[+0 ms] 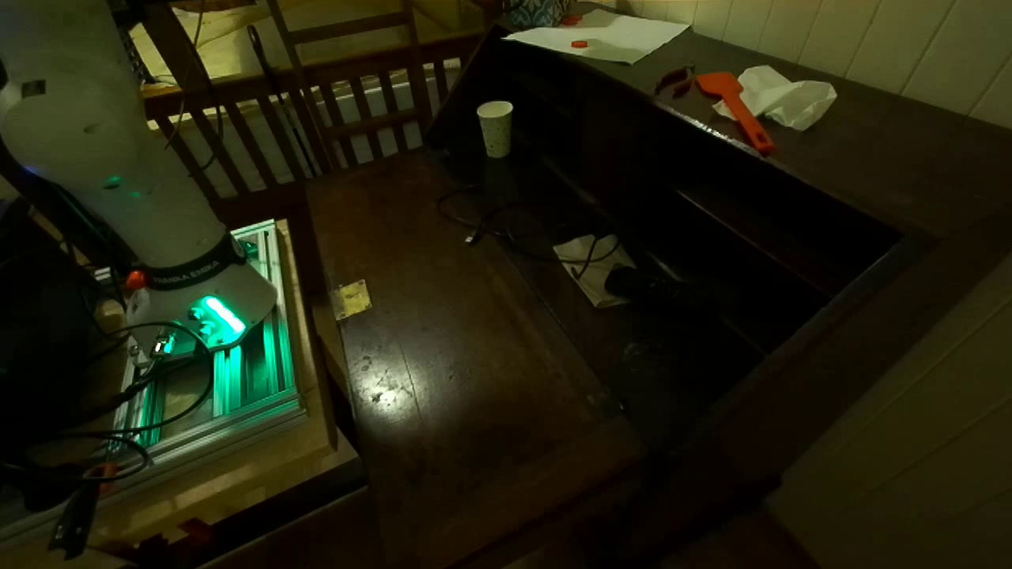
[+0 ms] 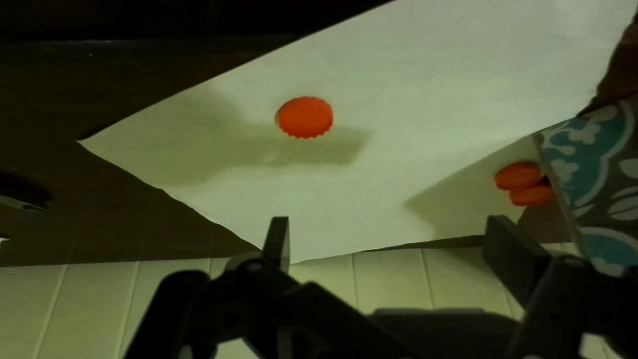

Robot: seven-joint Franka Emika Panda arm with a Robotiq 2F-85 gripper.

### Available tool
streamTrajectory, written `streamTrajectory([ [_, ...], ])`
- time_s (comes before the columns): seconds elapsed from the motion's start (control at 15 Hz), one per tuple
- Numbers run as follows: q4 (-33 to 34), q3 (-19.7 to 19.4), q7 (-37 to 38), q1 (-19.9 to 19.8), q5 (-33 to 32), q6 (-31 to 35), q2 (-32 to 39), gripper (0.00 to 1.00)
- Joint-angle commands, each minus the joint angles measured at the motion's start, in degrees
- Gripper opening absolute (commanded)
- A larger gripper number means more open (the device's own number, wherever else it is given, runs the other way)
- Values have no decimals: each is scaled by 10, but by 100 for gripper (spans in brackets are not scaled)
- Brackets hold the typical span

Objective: Put the orange disc in the cup

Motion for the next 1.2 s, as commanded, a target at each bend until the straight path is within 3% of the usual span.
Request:
streamTrajectory([
  [0.0,7,0,0,0,-1,0,7,100],
  [1.13,26,-41,17,17,-24,7,63,100],
])
